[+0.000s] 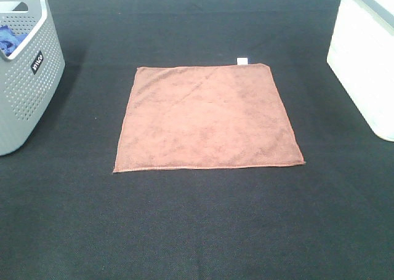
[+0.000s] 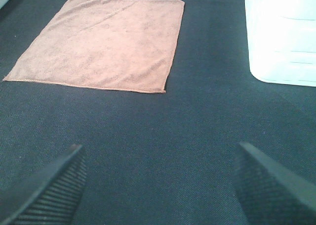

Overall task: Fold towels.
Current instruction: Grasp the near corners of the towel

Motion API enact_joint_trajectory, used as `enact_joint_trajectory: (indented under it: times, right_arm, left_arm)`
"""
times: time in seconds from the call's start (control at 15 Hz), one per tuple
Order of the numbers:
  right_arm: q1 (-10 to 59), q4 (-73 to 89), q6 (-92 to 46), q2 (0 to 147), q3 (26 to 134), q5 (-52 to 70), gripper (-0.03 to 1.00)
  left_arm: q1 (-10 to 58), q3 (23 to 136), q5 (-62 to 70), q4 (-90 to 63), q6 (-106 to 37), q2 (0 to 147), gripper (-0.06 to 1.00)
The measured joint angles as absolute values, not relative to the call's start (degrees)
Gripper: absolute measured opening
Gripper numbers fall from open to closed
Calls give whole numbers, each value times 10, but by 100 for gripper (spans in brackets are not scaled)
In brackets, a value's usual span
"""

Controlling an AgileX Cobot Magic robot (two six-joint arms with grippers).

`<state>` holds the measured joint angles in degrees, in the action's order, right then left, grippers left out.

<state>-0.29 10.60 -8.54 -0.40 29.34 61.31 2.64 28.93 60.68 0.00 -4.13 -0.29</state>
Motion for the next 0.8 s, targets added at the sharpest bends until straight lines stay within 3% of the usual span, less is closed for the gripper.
enact_joint_trajectory:
  times: [0.8]
  right_arm:
    - [-3, 106, -85, -4, 293, 613, 76]
  left_arm:
    - [26, 289, 607, 0, -41, -3, 65]
